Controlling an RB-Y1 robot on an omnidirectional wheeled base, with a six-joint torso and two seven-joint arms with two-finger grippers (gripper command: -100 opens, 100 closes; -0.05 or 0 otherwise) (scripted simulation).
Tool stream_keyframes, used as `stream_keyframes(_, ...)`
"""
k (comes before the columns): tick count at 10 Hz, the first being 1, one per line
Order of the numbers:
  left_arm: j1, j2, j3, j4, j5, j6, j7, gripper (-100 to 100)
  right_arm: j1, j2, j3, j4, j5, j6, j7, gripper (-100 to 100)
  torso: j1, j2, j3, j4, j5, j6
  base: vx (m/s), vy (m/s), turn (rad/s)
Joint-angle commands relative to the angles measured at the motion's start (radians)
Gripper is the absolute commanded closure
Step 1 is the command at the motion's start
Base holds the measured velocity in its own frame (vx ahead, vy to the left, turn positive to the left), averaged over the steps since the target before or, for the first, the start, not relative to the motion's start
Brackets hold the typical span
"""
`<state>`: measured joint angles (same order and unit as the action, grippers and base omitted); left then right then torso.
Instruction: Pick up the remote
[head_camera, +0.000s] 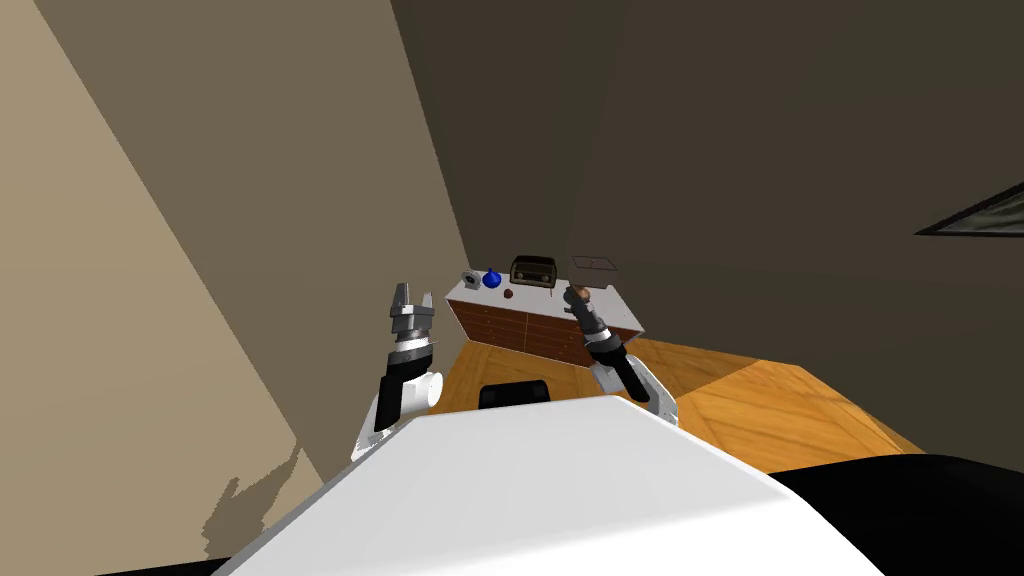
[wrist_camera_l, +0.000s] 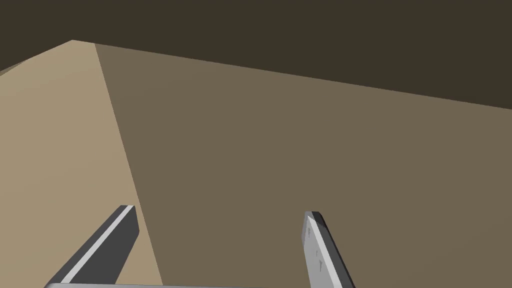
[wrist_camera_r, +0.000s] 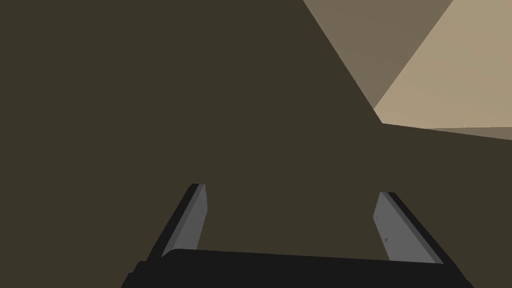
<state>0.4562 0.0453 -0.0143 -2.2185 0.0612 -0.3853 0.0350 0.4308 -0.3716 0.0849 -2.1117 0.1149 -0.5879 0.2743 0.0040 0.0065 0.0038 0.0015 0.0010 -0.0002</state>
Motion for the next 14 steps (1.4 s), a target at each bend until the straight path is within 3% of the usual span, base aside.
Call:
stream_keyframes(1,0.0,0.0,0.0,0.0,0.0,0.0,0.0,0,-0.006,-0.05,0.034,0.05,0.034,-0.014,0.043,-100,0.0,0.0,0.0,0.0,0.0,0.0,-0.09,0.12,0.265)
stream_keyframes(2,0.0,0.0,0.0,0.0,0.0,0.0,0.0,0,-0.006,-0.064,0.034,0.053,0.034,-0.014,0.043,-100,0.002,0.0,0.0,0.0,0.0,0.0,-0.07,0.088,0.061)
stream_keyframes(4,0.0,0.0,0.0,0.0,0.0,0.0,0.0,0,-0.016,-0.133,0.079,0.129,0.078,-0.034,0.094,-100,0.0,-0.001,0.0,0.0,0.0,0.0,-0.073,0.106,0.207)
stream_keyframes(7,0.0,0.0,0.0,0.0,0.0,0.0,0.0,0,-0.021,-0.196,0.103,0.183,0.101,-0.043,0.117,-100,-0.002,-0.002,-0.001,0.0,0.0,0.0,-0.044,0.069,0.11)
stream_keyframes(8,0.0,0.0,0.0,0.0,0.0,0.0,0.0,0,-0.027,-0.239,0.126,0.225,0.124,-0.052,0.139,-100,-0.002,-0.003,-0.001,0.0,0.0,0.001,-0.013,0.082,0.192)
stream_keyframes(9,0.0,0.0,0.0,0.0,0.0,0.0,0.0,0,-0.027,-0.242,0.126,0.231,0.124,-0.052,0.139,-100,-0.001,-0.004,-0.002,-0.001,0.0,0.0,-0.013,0.066,0.078)
stream_keyframes(12,0.0,0.0,0.0,0.0,0.0,0.0,0.0,0,-0.04,-0.332,0.175,0.312,0.17,-0.068,0.179,-100,-0.003,-0.004,-0.002,-0.001,-0.001,0.001,-0.009,0.061,0.156)
stream_keyframes(13,0.0,0.0,0.0,0.0,0.0,0.0,0.0,0,-0.04,-0.336,0.175,0.334,0.17,-0.068,0.179,-100,-0.003,-0.005,-0.003,-0.001,0.0,0.0,0.004,0.061,0.086)
stream_keyframes(14,0.0,0.0,0.0,0.0,0.0,0.0,0.0,0,-0.047,-0.383,0.199,0.357,0.192,-0.075,0.196,-100,-0.003,-0.005,-0.003,-0.001,0.0,0.001,0.003,0.07,0.206)
